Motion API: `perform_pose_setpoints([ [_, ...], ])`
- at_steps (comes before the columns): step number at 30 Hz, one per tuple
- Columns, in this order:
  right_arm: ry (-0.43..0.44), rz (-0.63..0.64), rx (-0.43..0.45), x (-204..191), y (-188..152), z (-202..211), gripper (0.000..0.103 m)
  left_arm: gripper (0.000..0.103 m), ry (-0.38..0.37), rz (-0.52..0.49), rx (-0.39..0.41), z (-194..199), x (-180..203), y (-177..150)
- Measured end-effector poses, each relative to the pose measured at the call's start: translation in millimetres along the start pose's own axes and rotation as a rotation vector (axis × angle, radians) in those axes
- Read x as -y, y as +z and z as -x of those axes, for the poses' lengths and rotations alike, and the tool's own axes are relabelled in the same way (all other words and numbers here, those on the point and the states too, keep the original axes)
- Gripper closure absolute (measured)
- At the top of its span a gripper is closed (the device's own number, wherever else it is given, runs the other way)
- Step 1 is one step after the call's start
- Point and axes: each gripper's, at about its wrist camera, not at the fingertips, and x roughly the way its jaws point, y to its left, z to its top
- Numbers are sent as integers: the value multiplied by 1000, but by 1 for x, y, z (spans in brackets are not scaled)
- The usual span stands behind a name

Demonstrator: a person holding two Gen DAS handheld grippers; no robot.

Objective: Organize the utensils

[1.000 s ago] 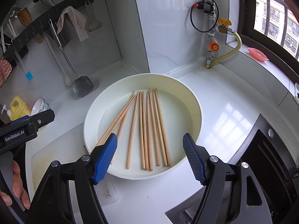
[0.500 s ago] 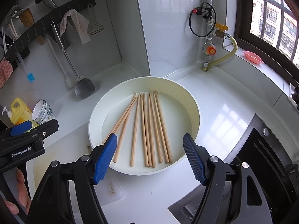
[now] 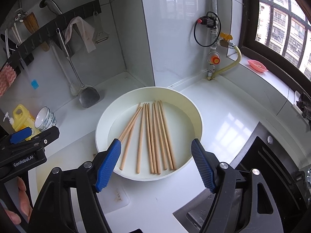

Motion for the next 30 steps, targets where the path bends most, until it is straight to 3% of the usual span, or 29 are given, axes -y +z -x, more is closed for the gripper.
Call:
perform_pose_setpoints([
  [30, -8, 2, 25, -3, 5, 14, 32, 6, 9, -16, 61, 21, 2, 3],
])
